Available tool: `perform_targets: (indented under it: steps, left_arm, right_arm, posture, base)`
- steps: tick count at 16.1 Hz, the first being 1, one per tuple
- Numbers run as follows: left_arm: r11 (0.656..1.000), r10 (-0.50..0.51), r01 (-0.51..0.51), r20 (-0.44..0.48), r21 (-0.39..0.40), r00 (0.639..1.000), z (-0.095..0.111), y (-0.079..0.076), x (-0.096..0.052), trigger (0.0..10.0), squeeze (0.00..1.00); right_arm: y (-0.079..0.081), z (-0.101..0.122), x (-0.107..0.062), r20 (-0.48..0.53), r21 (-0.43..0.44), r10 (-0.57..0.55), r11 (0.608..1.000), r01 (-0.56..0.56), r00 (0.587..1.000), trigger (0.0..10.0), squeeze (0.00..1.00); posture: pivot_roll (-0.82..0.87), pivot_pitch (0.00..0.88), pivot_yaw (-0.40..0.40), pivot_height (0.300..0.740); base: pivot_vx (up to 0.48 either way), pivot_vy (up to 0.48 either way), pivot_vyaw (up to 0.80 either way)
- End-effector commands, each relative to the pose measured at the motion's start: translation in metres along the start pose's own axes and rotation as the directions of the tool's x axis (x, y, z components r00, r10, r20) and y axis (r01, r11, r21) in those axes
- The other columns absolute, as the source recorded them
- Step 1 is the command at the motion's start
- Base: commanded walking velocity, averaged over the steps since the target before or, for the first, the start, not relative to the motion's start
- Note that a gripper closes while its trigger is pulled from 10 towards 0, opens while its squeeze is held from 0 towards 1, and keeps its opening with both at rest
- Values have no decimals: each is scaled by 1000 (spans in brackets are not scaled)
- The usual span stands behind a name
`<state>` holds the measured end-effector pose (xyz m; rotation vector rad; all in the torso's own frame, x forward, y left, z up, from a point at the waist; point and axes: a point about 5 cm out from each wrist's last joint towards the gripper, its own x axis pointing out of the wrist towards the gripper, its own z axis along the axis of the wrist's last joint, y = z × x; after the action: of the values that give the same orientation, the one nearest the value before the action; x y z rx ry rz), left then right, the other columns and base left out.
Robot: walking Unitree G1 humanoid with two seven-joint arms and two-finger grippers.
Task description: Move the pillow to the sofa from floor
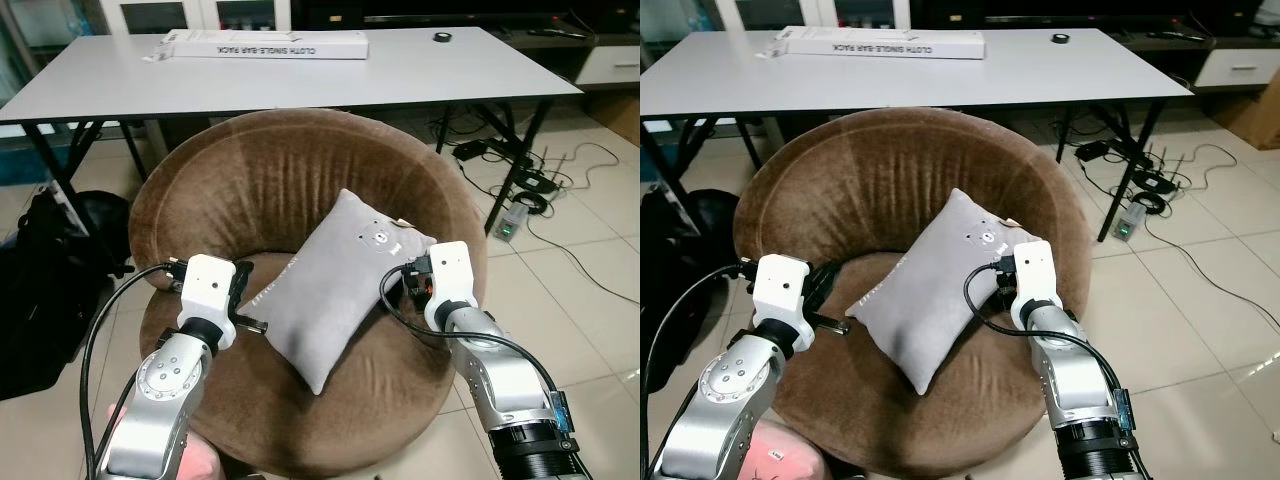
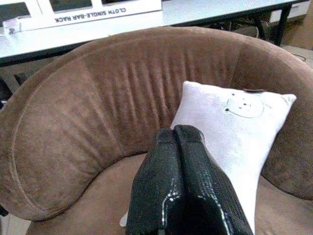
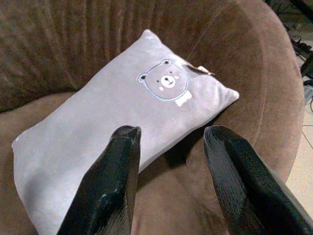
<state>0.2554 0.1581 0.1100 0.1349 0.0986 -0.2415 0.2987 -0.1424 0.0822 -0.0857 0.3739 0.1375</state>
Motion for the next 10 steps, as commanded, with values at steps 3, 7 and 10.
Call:
perform_targets:
  steps: [3,7,10]
  left_arm:
    - [1000,1,-1,13,23,1000,1,3,3,10000,0]
    - [1000,-1,1,16,28,1000,2,6,5,10000,0]
    - [999,-10,10,19,33,1000,2,6,7,10000,0]
  right_arm:
    - [1,9,4,-2,-3,4,1000,-4,1000,10000,0]
    - [4,10,6,-5,-1,7,1000,-7,1000,10000,0]
    - [3,11,6,-4,8,-2,1000,2,1000,10000,0]
  posture:
    - [98,0,-16,740]
    - [94,0,-5,740]
    - [90,0,0,740]
  base:
    - [0,0,0]
    - [0,0,0]
    - [0,0,0]
